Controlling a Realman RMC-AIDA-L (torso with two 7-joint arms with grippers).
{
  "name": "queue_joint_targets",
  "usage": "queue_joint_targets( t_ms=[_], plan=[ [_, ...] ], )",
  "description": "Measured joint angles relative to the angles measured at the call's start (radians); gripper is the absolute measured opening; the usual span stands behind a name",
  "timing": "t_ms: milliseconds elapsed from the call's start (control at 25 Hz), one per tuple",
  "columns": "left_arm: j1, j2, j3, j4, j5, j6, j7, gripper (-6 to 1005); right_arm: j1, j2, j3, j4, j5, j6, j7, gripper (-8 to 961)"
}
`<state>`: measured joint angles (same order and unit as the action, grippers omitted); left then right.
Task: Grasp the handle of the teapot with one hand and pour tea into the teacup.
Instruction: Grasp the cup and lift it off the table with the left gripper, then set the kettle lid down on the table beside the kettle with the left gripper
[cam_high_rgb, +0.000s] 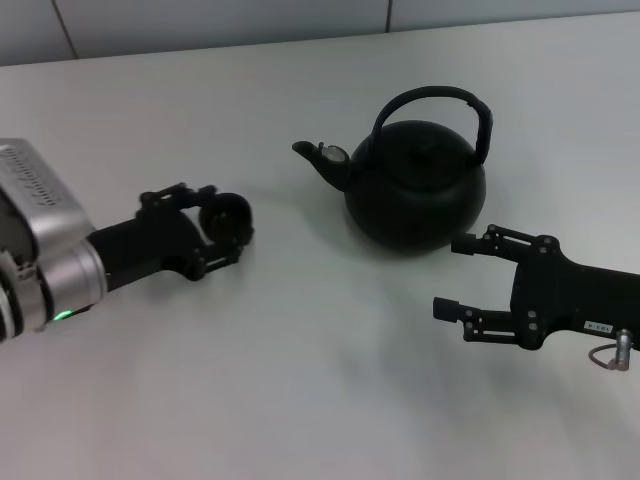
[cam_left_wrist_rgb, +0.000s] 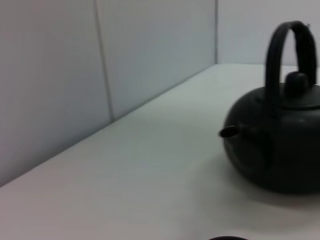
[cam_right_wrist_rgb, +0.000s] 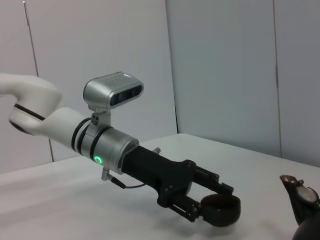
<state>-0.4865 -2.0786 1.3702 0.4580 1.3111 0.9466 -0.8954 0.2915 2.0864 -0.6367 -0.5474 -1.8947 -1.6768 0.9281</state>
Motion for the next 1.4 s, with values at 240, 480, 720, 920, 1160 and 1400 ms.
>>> queue_joint_targets(
  t_ms=[240, 480, 720, 920, 1160, 1400],
  plan=[
    [-0.023, 0.000, 0.043, -0.003, -0.003, -0.013, -0.012, 690, 0.000, 0.001, 0.000, 0.000, 0.000, -0.001, 0.000, 820],
    [-0.027, 0.000, 0.045, -0.004, -0.004, -0.048, -0.010, 689, 0.000, 0.001, 0.000, 0.000, 0.000, -0.001, 0.000, 819],
    [-0.030, 0.000, 0.051, -0.004, -0.004, -0.061, -0.011, 689, 0.000, 0.001, 0.000, 0.000, 0.001, -0.001, 0.000, 819],
    [-0.035, -0.001, 0.079, -0.006, -0.009, -0.066, -0.012, 689, 0.000, 0.001, 0.000, -0.002, 0.002, -0.001, 0.000, 819],
    [-0.038, -0.001, 0.105, -0.006, -0.013, -0.078, -0.012, 689, 0.000, 0.001, 0.000, -0.002, 0.002, -0.001, 0.000, 819],
    [-0.039, -0.002, 0.110, -0.005, -0.015, -0.085, -0.013, 690, 0.001, 0.001, 0.000, -0.002, 0.002, -0.001, 0.000, 819]
  ],
)
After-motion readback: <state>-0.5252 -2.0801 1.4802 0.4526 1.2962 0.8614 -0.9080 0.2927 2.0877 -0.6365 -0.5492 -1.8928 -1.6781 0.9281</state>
